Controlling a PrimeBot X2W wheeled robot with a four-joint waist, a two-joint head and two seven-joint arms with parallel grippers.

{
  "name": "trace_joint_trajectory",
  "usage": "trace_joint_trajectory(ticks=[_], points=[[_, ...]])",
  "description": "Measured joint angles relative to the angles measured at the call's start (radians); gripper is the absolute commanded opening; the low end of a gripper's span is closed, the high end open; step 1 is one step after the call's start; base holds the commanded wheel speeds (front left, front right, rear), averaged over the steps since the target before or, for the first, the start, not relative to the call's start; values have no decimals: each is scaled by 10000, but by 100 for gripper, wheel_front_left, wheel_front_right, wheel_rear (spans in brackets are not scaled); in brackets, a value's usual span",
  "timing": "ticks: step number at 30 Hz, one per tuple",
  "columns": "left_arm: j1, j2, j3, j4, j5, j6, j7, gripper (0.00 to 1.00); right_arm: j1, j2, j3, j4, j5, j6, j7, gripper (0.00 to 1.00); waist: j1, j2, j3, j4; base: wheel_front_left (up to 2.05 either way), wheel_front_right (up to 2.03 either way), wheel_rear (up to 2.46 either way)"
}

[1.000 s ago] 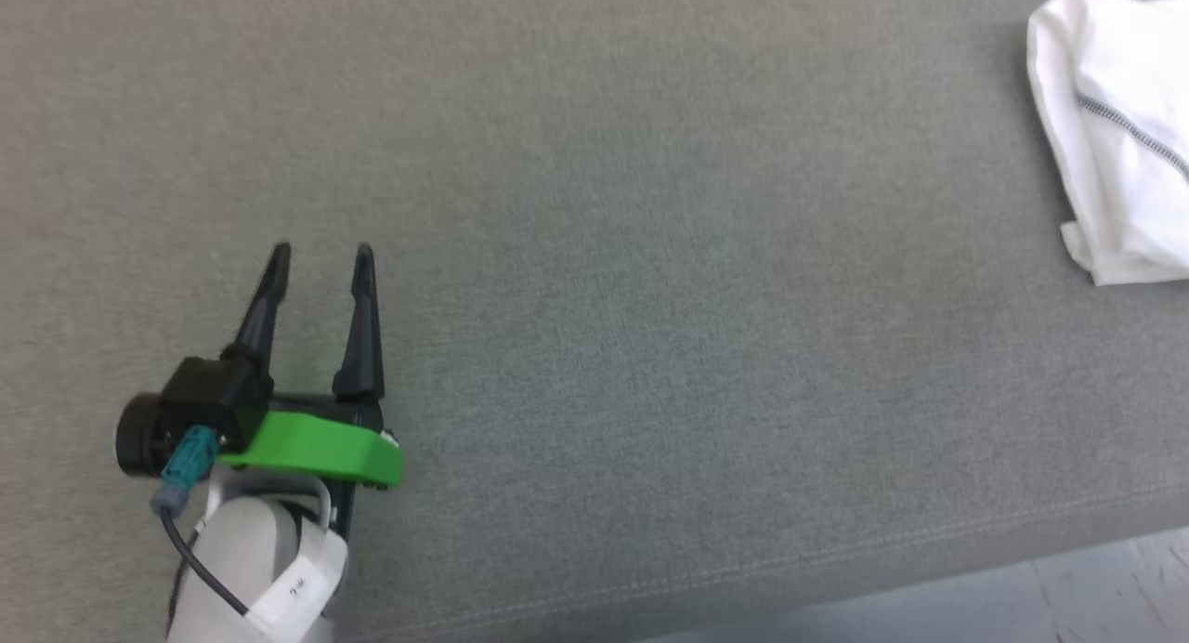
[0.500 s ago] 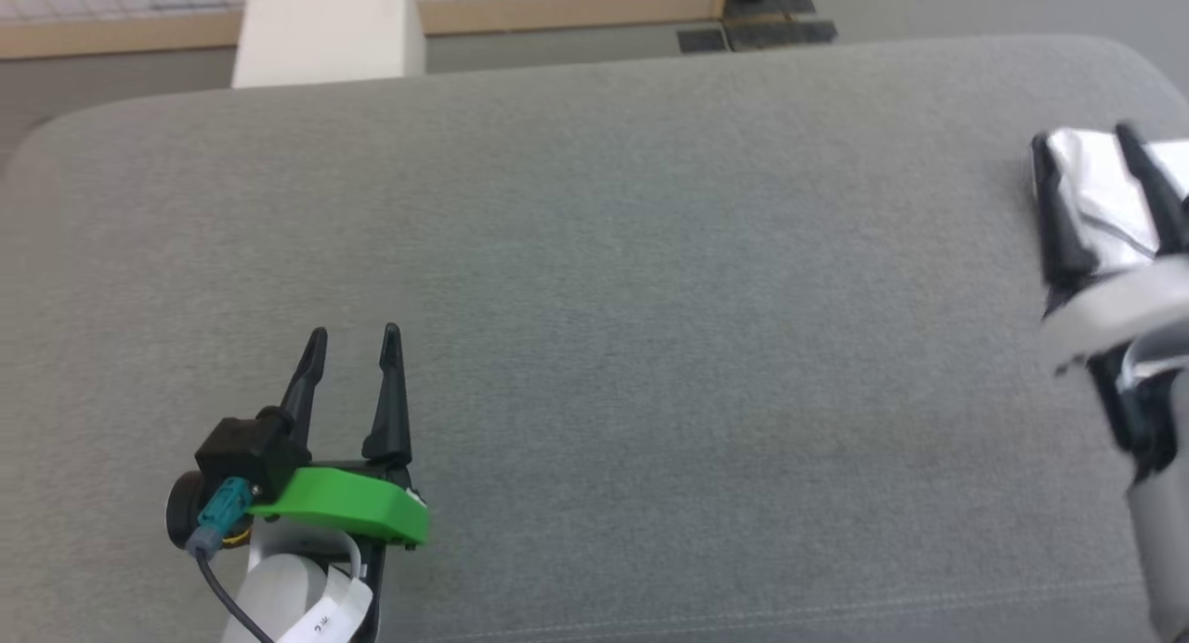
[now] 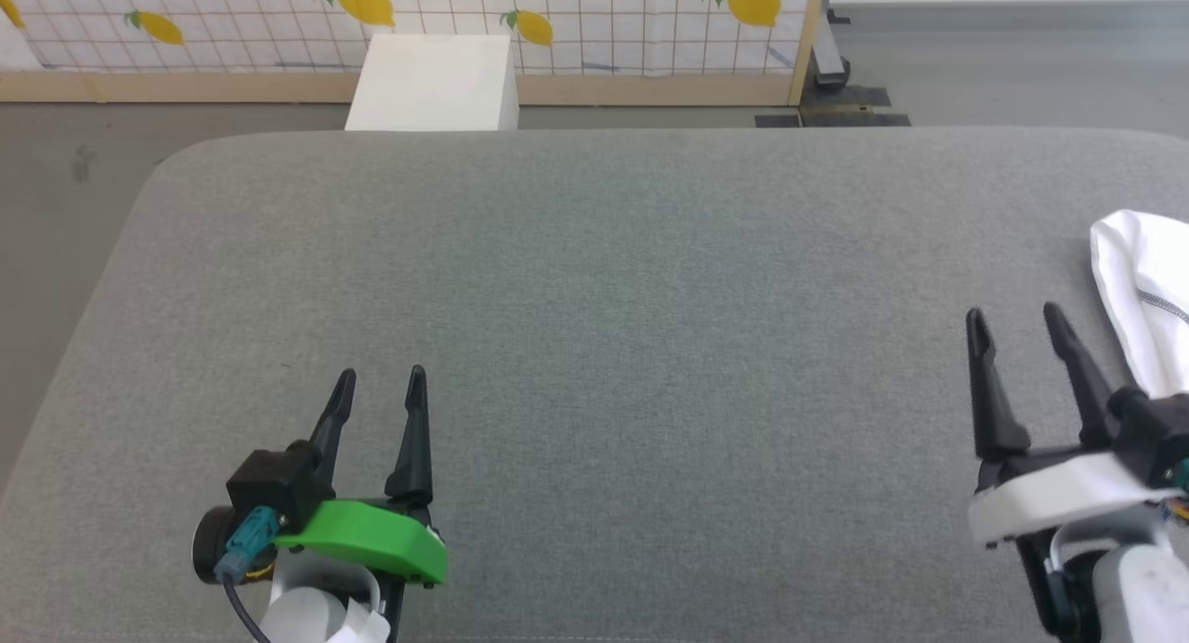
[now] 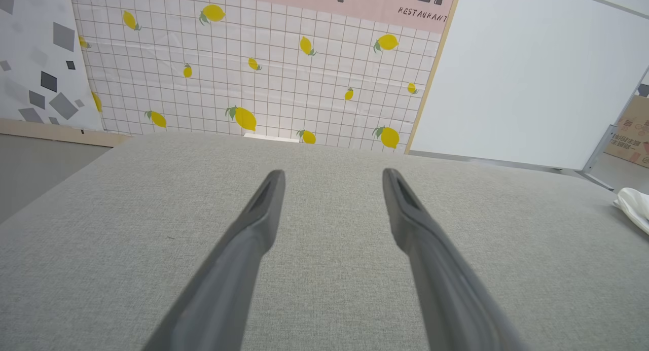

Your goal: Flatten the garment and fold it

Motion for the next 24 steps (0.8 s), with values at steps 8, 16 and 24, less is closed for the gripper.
trace_joint_trajectory(ticks=[8, 16, 24], points=[[287, -6, -144, 44, -247, 88, 0, 100, 1011, 704, -245, -293, -508, 0, -282, 100, 0, 0, -253, 250, 0, 0, 0], [402, -10, -230, 46, -433, 188, 0, 100, 1402, 878, -487, -470, -560, 0, -370, 100, 0, 0, -305, 327, 0, 0, 0], [401, -12, -280, 113, -497, 265, 0, 100, 1479, 890, -489, -477, -525, 0, -368, 100, 0, 0, -314, 331, 0, 0, 0]])
